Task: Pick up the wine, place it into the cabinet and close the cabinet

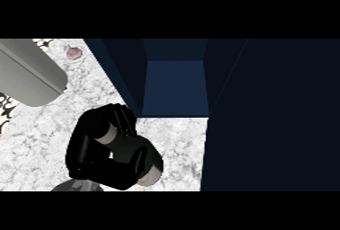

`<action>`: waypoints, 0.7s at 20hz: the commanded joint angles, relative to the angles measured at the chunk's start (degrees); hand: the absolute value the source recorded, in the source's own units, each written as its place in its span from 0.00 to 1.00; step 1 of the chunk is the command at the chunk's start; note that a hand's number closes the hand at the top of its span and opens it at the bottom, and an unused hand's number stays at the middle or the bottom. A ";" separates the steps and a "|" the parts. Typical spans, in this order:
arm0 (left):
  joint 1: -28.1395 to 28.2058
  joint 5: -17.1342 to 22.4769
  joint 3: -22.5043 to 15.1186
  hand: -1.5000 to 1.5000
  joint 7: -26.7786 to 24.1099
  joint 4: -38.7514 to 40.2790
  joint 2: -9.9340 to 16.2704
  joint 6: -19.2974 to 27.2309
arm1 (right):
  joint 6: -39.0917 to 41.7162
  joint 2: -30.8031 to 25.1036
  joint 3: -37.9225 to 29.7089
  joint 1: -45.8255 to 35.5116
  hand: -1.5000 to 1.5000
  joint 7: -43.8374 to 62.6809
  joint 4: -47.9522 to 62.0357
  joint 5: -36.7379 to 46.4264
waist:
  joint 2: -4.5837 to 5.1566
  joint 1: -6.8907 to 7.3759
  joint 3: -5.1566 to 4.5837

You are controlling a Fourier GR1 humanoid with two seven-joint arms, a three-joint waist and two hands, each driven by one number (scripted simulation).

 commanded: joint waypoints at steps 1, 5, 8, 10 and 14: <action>-5.14 -3.03 -7.68 1.00 4.74 -0.36 -2.09 9.06 | 2.18 1.00 -1.44 4.59 0.00 -3.84 -2.66 -5.67 | -0.01 -0.23 0.06; -11.02 -1.12 -6.76 1.00 6.96 2.12 -2.15 12.41 | -0.35 0.85 0.57 2.20 0.00 3.16 -6.89 -4.67 | -0.03 -0.18 -0.01; -15.99 -2.70 -5.76 1.00 8.09 5.52 -2.17 15.77 | -0.80 0.97 1.06 -0.48 0.00 2.97 -5.08 -3.08 | 0.01 0.02 -0.02; -16.90 -1.87 -8.91 1.00 3.52 10.60 -2.18 18.52 | 1.48 1.20 -0.34 3.21 0.00 -0.91 -4.14 -4.74 | 0.08 -0.27 0.00; -22.81 -3.15 -11.60 1.00 6.39 11.63 -2.19 26.19 | 2.41 -0.77 -5.34 2.36 0.00 -0.51 -3.78 -9.07 | 0.04 -0.46 0.02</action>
